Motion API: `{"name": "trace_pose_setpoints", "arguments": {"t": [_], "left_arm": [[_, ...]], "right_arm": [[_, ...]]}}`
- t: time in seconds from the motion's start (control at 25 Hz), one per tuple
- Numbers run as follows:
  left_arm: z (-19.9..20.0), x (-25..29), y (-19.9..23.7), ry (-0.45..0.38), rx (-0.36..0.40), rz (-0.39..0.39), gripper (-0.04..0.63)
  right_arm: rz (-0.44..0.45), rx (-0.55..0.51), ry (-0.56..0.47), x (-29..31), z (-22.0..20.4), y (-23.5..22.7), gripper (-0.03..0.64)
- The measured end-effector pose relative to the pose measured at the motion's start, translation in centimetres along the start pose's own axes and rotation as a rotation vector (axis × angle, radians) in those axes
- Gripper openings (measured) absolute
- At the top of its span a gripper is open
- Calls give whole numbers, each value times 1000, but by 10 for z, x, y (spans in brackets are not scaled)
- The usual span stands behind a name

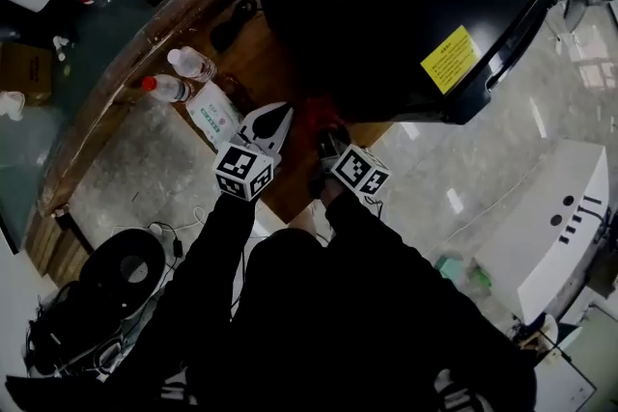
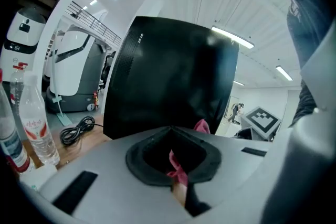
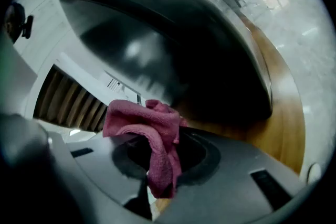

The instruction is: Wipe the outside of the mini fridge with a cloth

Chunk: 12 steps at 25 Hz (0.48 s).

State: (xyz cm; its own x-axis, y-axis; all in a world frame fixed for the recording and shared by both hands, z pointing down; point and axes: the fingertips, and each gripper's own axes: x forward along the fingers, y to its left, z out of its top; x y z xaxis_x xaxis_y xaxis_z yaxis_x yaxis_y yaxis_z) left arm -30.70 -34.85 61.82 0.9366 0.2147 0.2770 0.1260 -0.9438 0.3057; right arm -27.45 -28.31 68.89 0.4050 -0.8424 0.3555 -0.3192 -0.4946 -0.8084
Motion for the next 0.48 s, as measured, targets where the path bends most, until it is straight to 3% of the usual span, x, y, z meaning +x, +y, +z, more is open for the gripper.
{"name": "trace_pose_setpoints", "arguments": {"t": [0.2, 0.48], "left_arm": [[40, -23, -44, -16, 64, -59, 5], [76, -25, -156, -40, 87, -151, 5]], "right_arm": [[151, -329, -4, -66, 42, 64, 89], [255, -572, -87, -167, 110, 88, 89]]}}
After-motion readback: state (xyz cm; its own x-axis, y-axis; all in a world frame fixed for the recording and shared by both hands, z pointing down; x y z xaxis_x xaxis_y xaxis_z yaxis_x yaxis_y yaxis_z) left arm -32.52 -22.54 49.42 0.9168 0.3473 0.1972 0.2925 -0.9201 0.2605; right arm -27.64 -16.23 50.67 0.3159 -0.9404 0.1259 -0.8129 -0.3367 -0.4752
